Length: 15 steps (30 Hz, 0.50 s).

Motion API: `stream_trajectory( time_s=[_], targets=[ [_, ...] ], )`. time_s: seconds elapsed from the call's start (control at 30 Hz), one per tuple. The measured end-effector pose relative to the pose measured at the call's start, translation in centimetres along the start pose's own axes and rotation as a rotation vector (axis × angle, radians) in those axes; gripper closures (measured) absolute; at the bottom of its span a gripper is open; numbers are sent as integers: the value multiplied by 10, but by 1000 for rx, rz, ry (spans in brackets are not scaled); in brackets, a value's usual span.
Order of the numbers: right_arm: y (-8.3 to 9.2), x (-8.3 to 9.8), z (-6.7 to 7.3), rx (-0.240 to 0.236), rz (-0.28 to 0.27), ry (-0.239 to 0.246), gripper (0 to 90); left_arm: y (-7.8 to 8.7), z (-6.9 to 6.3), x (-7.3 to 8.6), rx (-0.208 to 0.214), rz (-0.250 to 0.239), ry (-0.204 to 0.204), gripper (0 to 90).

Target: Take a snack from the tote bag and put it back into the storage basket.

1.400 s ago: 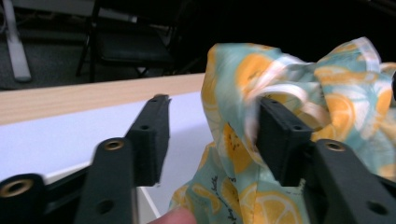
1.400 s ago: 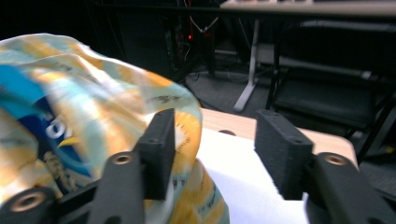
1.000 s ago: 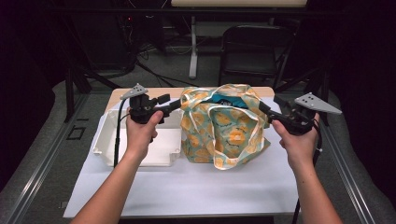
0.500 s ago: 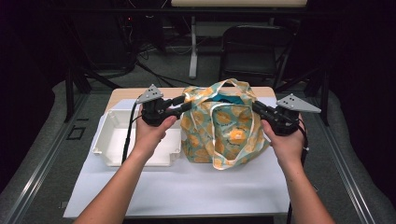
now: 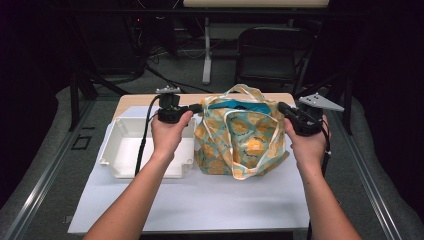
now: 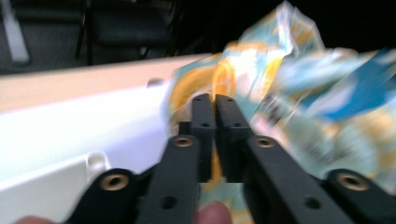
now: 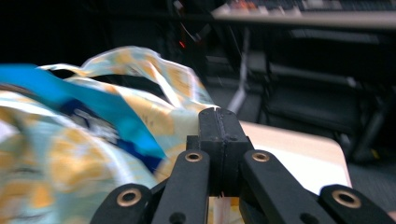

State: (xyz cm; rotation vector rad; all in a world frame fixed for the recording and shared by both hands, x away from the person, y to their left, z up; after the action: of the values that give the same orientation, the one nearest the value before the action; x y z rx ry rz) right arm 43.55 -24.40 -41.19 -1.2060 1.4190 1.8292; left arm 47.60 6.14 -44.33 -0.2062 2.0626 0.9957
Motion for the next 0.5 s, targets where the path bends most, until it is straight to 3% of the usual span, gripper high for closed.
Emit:
stream_trajectory(
  time_s=[0.07,0.17,0.27,0.33,0.4,0.43,0.5],
  targets=[
    [-9,11,-8,13,47,-21,900,-1,0,6,0,-17,2,705],
    [-21,32,-14,5,115,-14,900,5,4,11,-44,-50,19,501],
    [-26,49,-17,-14,145,-24,896,16,5,15,-51,-89,11,433],
    [-22,53,-21,-31,116,-45,782,29,2,19,-35,-123,-19,422],
    [-14,52,-22,-64,38,-62,596,40,-2,22,-43,-165,-59,418],
    [-10,51,-22,-86,6,-64,544,45,-5,24,-40,-182,-80,423],
    [-4,51,-20,-111,-21,-57,461,48,-14,26,3,-193,-108,427]
  ],
)
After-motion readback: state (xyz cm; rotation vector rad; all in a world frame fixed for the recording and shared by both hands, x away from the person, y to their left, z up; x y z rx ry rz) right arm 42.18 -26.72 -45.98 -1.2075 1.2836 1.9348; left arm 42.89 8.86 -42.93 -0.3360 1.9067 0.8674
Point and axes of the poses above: each handheld gripper's, and its own axes: y roughly backward along the jaws, x roughly out of its underside, z roughly to its left, the point moved 6 cm from there along -y, roughly forward along the jaws, and after that the axes turned 9 degrees about z, right-handed, at the moved point
